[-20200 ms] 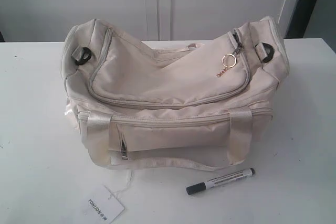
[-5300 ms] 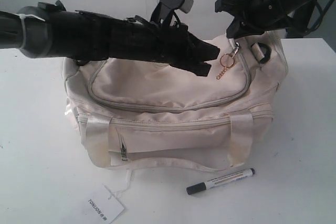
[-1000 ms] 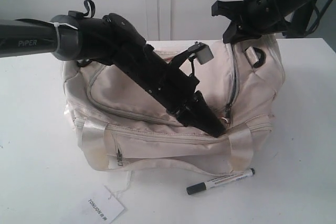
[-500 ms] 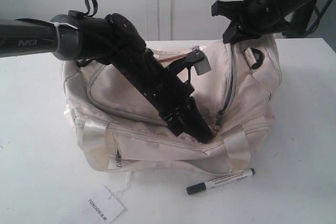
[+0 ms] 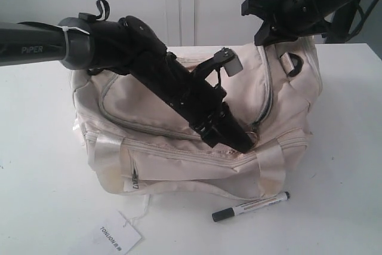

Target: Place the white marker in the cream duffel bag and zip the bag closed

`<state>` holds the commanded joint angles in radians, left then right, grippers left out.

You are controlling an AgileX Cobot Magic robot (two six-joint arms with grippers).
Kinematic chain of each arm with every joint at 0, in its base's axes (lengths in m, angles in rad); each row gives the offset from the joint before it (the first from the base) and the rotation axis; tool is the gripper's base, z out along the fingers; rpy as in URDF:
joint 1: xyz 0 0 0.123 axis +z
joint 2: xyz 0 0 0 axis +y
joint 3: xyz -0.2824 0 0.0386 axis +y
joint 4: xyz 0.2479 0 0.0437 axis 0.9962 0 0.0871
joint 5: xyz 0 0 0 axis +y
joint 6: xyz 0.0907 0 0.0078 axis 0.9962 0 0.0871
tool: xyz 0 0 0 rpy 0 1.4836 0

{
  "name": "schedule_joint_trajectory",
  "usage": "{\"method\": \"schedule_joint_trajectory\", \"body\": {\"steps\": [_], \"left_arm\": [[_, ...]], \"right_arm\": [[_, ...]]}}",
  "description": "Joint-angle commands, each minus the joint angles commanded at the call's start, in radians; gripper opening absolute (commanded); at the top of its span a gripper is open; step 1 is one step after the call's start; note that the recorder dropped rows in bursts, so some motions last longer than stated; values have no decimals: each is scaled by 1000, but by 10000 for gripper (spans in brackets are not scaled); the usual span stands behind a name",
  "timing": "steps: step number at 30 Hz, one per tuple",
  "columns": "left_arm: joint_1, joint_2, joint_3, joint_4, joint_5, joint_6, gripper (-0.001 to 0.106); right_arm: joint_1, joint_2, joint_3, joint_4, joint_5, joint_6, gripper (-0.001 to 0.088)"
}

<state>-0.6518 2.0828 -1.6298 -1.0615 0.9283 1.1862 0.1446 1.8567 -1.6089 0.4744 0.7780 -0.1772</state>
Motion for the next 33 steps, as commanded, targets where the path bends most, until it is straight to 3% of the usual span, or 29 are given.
{"method": "schedule_joint_trajectory", "body": {"steps": [27,29,33], "left_arm": [[0,-98,0,-6,-51,74,0],[0,-98,0,-8,-79,74,0],[0,-98,0,-11,-91,74,0]], "right_arm": [[-2,-7,0,1,6,-2,0],[-2,-26,0,-1,6,-2,45],[-6,-54,-13,-30,28,0,286]]}}
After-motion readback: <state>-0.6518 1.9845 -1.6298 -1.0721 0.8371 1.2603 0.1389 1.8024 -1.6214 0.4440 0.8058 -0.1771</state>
